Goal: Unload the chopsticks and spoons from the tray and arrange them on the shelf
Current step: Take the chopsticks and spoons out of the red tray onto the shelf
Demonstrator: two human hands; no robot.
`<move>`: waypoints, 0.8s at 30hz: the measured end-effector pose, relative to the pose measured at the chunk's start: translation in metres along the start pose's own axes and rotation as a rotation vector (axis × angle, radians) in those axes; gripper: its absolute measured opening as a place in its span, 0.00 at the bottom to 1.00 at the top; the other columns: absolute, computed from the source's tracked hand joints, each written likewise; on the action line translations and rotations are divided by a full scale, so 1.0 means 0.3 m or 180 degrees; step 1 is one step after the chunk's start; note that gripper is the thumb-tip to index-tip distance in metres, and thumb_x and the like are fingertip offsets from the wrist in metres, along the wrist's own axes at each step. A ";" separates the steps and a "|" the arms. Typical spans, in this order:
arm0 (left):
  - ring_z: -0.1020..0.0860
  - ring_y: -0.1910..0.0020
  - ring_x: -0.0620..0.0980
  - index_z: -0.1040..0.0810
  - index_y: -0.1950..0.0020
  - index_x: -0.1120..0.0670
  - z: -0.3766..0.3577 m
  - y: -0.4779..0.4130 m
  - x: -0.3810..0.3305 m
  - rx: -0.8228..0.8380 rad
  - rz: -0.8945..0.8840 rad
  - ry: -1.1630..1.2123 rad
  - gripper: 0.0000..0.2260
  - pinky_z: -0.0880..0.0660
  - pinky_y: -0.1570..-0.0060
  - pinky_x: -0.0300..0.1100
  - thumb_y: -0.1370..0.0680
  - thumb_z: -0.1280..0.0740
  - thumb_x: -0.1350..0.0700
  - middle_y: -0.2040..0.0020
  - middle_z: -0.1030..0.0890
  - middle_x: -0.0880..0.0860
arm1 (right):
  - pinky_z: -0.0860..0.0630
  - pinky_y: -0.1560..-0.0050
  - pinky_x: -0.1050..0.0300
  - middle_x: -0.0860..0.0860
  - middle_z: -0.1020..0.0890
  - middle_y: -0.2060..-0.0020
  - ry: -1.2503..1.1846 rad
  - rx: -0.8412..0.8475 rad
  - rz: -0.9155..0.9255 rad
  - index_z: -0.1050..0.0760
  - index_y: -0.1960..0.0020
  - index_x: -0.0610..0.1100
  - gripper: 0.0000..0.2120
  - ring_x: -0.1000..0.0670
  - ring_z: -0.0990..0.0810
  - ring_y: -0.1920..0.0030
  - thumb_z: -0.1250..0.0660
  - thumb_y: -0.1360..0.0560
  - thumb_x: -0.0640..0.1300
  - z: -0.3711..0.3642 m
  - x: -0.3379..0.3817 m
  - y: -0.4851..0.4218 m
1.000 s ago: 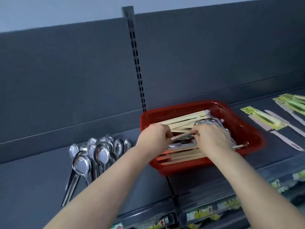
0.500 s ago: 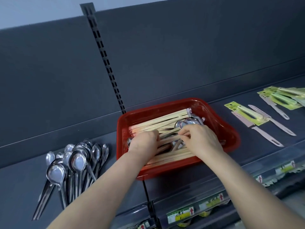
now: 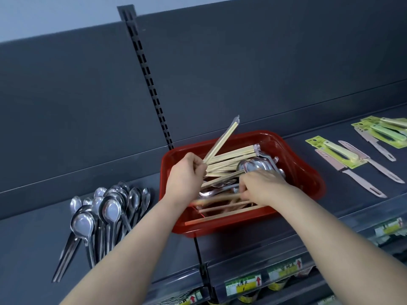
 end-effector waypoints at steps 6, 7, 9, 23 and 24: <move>0.21 0.62 0.51 0.24 0.54 0.52 0.009 -0.004 0.001 0.0334 0.0166 0.0125 0.05 0.22 0.57 0.48 0.26 0.30 0.55 0.59 0.18 0.51 | 0.31 0.55 0.55 0.50 0.19 0.50 -0.0214 -0.1040 -0.0705 0.27 0.42 0.50 0.12 0.45 0.21 0.48 0.40 0.22 0.38 0.047 -0.075 -0.030; 0.23 0.64 0.50 0.24 0.55 0.52 -0.003 0.002 -0.004 0.0597 0.0192 0.0045 0.07 0.24 0.61 0.46 0.27 0.27 0.55 0.60 0.19 0.52 | 0.30 0.55 0.54 0.49 0.20 0.48 -0.0234 -0.1070 -0.0741 0.26 0.41 0.50 0.13 0.45 0.22 0.47 0.41 0.22 0.38 0.050 -0.085 -0.029; 0.26 0.68 0.48 0.23 0.57 0.52 -0.045 0.030 -0.017 0.1279 0.0196 -0.0170 0.09 0.28 0.70 0.41 0.30 0.24 0.55 0.63 0.22 0.51 | 0.30 0.55 0.54 0.48 0.21 0.46 -0.0243 -0.1147 -0.0810 0.26 0.39 0.48 0.14 0.45 0.23 0.44 0.42 0.21 0.38 0.049 -0.105 -0.021; 0.21 0.53 0.59 0.31 0.66 0.53 -0.021 -0.035 -0.010 0.1160 0.0426 -0.1090 0.14 0.31 0.61 0.43 0.25 0.31 0.49 0.58 0.20 0.58 | 0.27 0.51 0.53 0.46 0.22 0.43 -0.1020 -0.1116 -0.0603 0.27 0.37 0.46 0.14 0.43 0.23 0.43 0.40 0.21 0.38 0.058 -0.093 0.004; 0.21 0.54 0.58 0.30 0.64 0.53 -0.006 -0.038 -0.002 0.1078 0.0482 -0.1001 0.13 0.30 0.60 0.43 0.25 0.31 0.50 0.59 0.20 0.56 | 0.28 0.52 0.54 0.46 0.22 0.43 -0.1020 -0.1114 -0.0547 0.27 0.38 0.46 0.14 0.43 0.23 0.44 0.40 0.22 0.37 0.061 -0.079 0.000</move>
Point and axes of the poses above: each hand's wrist, its own y-axis away from the middle knuckle, its own z-axis out of the back of the hand, x = y × z, the point moved 4 cm from there along -y, towards the middle knuckle
